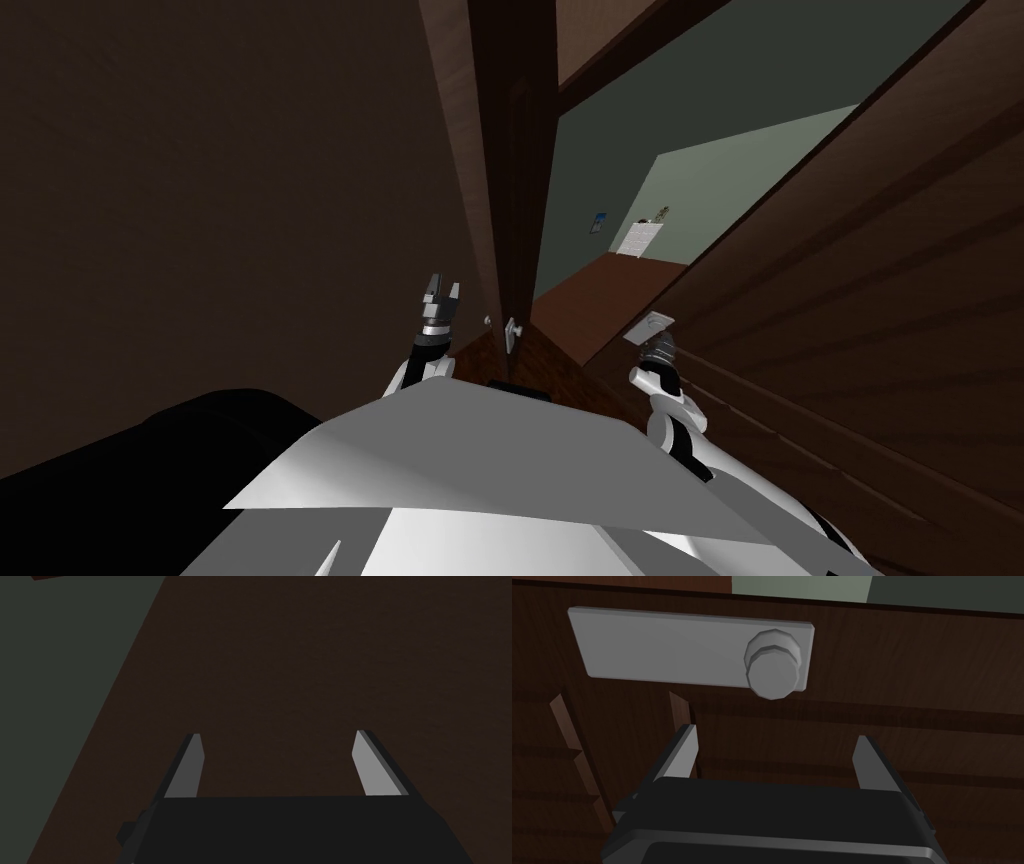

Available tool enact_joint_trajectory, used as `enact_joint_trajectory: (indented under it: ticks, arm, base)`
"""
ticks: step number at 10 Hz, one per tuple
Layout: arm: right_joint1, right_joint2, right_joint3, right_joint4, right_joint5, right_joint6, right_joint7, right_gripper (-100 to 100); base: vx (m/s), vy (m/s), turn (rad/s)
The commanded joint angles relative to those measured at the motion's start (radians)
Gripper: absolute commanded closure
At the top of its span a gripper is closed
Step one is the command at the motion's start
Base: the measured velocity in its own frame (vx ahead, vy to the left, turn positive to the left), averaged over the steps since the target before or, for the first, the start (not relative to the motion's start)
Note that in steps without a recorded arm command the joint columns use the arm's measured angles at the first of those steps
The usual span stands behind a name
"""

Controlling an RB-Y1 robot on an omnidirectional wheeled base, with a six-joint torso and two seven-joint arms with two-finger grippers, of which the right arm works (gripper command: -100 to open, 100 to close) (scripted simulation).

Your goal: Pull the door open

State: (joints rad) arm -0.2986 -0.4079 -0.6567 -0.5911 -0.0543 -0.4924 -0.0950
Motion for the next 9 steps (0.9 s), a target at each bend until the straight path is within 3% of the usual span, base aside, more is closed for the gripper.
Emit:
enact_joint_trajectory:
  ticks: [1, 3, 4, 6, 9]
  arm:
    - [-0.005, -0.010, -0.019, 0.027, -0.006, -0.015, 0.009, -100]
    - [0.001, -0.019, -0.053, 0.036, -0.018, -0.018, 0.026, -100]
    - [0.001, -0.019, -0.053, 0.036, -0.018, -0.018, 0.026, -100]
    - [0.004, -0.024, -0.069, 0.041, -0.023, -0.020, 0.034, -100]
    - [0.004, -0.024, -0.069, 0.041, -0.023, -0.020, 0.034, -100]
  base:
    - [0.004, -0.078, 0.111]
    - [0.022, -0.081, 0.226]
    - [0.004, -0.056, 0.092]
    - [0.002, -0.020, 0.040]
    - [-0.003, -0.034, 0.032]
